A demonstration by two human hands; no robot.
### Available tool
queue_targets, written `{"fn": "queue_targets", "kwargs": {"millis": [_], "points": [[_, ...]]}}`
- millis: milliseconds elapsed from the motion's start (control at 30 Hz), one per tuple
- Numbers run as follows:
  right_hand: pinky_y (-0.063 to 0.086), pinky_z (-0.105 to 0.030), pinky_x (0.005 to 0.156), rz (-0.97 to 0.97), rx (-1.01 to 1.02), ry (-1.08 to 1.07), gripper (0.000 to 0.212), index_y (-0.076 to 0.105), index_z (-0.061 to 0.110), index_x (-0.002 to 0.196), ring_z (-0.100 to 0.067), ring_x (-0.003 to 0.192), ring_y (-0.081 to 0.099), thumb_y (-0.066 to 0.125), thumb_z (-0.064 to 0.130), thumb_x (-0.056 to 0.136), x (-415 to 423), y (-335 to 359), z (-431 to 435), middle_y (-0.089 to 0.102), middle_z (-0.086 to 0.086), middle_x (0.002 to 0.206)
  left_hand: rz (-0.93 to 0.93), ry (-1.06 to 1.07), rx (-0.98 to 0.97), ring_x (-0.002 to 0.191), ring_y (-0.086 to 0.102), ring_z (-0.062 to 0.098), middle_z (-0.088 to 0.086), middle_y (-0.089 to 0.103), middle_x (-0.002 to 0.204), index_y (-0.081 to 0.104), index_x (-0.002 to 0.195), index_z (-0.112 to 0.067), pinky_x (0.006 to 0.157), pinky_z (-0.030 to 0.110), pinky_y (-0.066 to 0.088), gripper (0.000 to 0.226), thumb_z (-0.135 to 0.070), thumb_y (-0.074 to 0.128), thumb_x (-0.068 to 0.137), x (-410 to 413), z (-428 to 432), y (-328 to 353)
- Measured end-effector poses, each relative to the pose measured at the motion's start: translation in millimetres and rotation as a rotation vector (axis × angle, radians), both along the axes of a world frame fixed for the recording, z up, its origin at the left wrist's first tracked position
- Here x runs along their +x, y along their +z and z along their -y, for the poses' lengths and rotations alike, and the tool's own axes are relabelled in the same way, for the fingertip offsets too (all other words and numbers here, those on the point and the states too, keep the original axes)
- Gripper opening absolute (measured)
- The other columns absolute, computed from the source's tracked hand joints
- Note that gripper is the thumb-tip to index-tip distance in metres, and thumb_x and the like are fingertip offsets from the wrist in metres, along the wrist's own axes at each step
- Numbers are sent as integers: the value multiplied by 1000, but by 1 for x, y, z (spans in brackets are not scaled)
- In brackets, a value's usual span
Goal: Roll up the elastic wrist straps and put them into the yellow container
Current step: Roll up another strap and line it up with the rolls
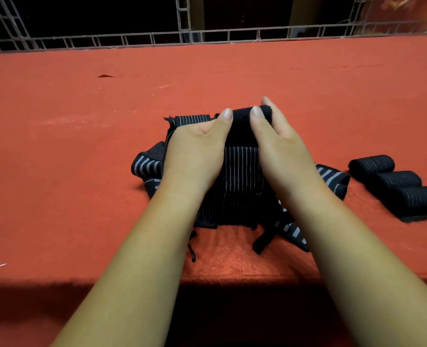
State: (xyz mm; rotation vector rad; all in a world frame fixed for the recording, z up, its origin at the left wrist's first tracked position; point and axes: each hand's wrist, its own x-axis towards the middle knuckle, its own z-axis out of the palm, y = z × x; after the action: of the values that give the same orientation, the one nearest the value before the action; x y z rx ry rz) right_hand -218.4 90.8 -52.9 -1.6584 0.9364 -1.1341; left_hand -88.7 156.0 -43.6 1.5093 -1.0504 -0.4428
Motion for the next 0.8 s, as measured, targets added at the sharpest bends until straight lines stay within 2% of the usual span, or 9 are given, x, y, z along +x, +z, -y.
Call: {"fn": "queue_targets", "kwargs": {"millis": [67, 167, 233, 300, 400, 533, 667, 733, 800], "points": [[37, -28, 122, 36, 20, -29, 54, 53, 37, 159, 3, 143, 50, 45, 61, 110, -2, 2, -2, 56, 20, 156, -30, -11, -25, 63, 50, 14, -5, 54, 67, 81, 91, -17, 66, 41, 48, 47, -59, 62, 102, 0, 1, -1], [41, -24, 115, 52, 24, -31, 49, 63, 37, 150, 6, 135, 56, 43, 60, 112, -4, 2, -1, 65, 22, 146, -60, 11, -42, 63, 58, -2, -24, 73, 75, 86, 107, -28, 69, 28, 48, 35, -54, 63, 105, 1, 0, -2], [40, -20, 114, 47, -1, -39, 49, 59, 35, 154, 10, 134, 55, 45, 56, 112, -4, 2, 0, 63, 22, 148, -52, 21, -68, 94, 71, -10, -23, 79, 112, 83, 124, -27, 94, 29, 58, 36, -52, 65, 105, 1, 2, -4], [46, -16, 99, 63, -23, -74, 43, 58, 37, 151, 14, 112, 63, 50, 53, 111, -3, 2, 0, 69, 21, 128, -34, 50, -93, 124, 64, -10, -18, 73, 135, 75, 138, -25, 116, 30, 50, 43, -50, 68, 103, 2, 3, -4], [54, -29, 81, 157, -36, -143, 25, 64, 35, 128, -6, 86, 71, 58, 51, 109, -1, 0, -2, 71, 6, 96, -46, 77, -127, 128, 62, -11, -17, 72, 139, 73, 141, -24, 118, 29, 48, 45, -47, 71, 102, -1, 5, -4], [55, -25, 91, 240, -77, -166, 21, 78, 30, 114, 1, 100, 73, 60, 41, 111, 3, -6, -4, 80, 16, 104, -26, 66, -158, 128, 60, -13, -17, 71, 140, 73, 141, -23, 115, 16, 44, 41, -43, 68, 106, -5, 5, -7], [47, -17, 113, 230, -79, -170, 34, 76, 21, 137, 12, 126, 62, 63, 38, 110, 4, -10, -6, 74, 18, 134, 38, 54, -129, 126, 55, -18, -15, 67, 146, 69, 145, -20, 98, -4, 36, 42, -40, 62, 109, -5, 7, -10], [43, -16, 116, 189, -92, -158, 39, 71, 21, 143, 13, 131, 59, 62, 38, 110, 2, -8, -4, 70, 16, 142, 45, 39, -111, 123, 55, -20, -16, 66, 146, 69, 146, -21, 97, -5, 35, 42, -40, 61, 110, -6, 7, -11], [45, -21, 118, 180, -74, -142, 38, 71, 25, 143, 12, 131, 59, 63, 41, 109, -1, -8, 0, 70, 18, 142, 42, 18, -100, 129, 55, -16, -16, 66, 147, 68, 147, -24, 109, 5, 39, 42, -41, 62, 109, -5, 6, -10]]}}
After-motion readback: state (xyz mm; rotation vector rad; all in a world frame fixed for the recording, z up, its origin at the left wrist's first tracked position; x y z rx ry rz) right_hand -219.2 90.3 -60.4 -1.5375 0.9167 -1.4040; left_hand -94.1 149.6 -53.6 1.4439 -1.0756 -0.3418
